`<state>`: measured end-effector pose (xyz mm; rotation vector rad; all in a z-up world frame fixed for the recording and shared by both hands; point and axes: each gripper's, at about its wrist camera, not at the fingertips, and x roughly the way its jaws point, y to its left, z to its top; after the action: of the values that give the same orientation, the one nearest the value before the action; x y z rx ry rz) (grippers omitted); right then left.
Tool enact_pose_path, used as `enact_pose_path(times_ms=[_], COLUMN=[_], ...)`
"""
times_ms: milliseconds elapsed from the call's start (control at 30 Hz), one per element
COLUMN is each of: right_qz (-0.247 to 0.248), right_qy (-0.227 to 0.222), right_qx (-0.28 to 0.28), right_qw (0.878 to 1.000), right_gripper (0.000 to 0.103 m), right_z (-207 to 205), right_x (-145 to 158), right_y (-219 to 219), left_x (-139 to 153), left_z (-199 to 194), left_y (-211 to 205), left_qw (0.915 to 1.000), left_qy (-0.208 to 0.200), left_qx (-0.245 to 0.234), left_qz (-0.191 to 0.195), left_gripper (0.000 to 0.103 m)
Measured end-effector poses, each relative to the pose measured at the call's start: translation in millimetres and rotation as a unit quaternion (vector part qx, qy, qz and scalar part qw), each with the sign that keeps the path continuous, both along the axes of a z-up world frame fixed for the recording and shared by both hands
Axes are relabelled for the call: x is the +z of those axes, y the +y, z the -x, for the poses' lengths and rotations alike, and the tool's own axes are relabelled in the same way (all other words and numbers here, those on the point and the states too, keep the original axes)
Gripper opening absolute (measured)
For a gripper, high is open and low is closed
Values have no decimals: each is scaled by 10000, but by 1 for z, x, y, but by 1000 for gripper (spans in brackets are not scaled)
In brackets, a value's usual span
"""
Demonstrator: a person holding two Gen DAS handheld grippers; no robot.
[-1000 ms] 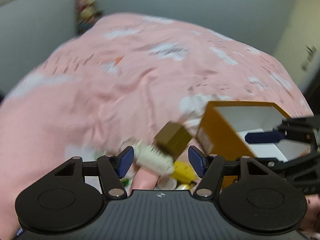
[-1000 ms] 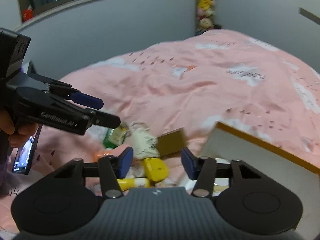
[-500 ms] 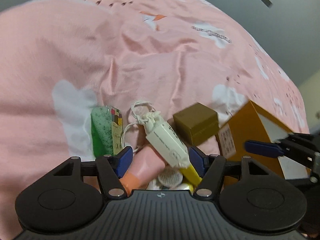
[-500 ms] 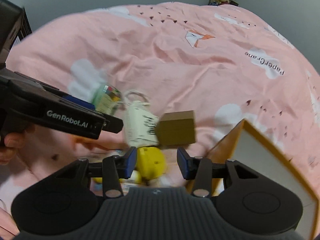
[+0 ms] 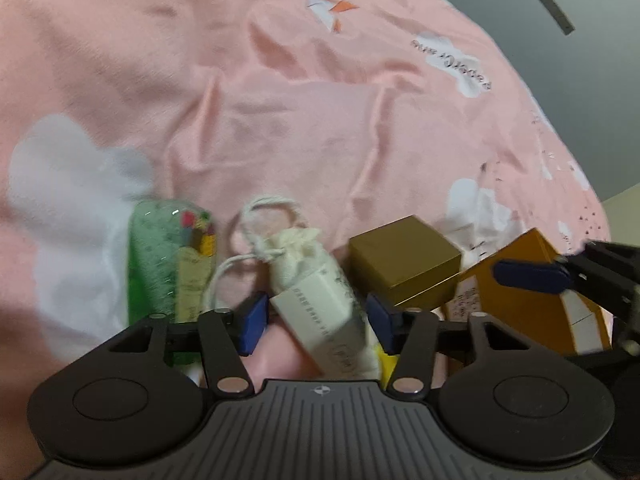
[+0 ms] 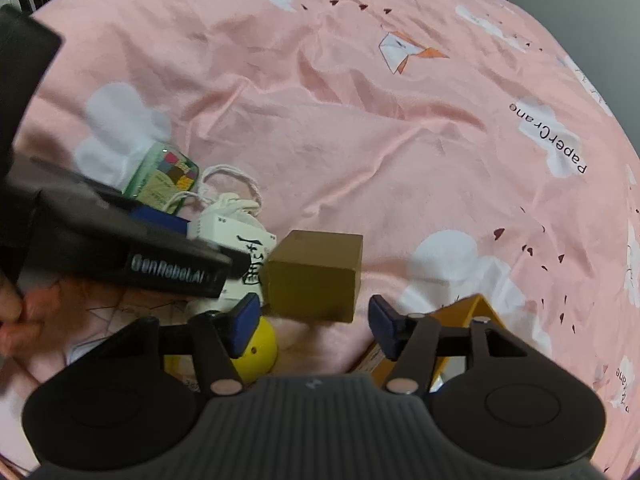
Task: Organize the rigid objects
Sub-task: 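Grasp the white pouch with the left gripper while the right gripper grasps the olive cube box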
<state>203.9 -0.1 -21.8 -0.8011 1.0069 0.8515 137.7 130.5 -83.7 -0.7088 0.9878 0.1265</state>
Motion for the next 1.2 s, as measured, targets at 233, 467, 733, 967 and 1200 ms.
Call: enact_pose_path(times_ms=[233, 467, 733, 967, 1200], right_qz=[322, 537, 728, 897, 802], right_qy=[32, 114, -36, 25, 109], right_qx=[152, 282, 344, 364, 198], right_qw=[9994, 9981, 9967, 9953, 9965], right_gripper=[65, 71, 64, 62, 62], right_z=[-12, -17, -19, -18, -21], right_x=[-17, -34, -46, -45, -43], right_y=[19, 32, 47, 37, 31], left_x=[-11, -5, 13, -13, -10], left_z=[-9, -1, 16, 11, 11], left_y=[1, 3, 7, 11, 2], left_qw=[9993, 9988, 9977, 9970, 9985], left_qy=[55, -213, -527, -188, -292], left_qx=[296, 400, 422, 521, 377], left_qz=[225, 195, -54, 541, 283], left_gripper=[50, 34, 32, 38, 35])
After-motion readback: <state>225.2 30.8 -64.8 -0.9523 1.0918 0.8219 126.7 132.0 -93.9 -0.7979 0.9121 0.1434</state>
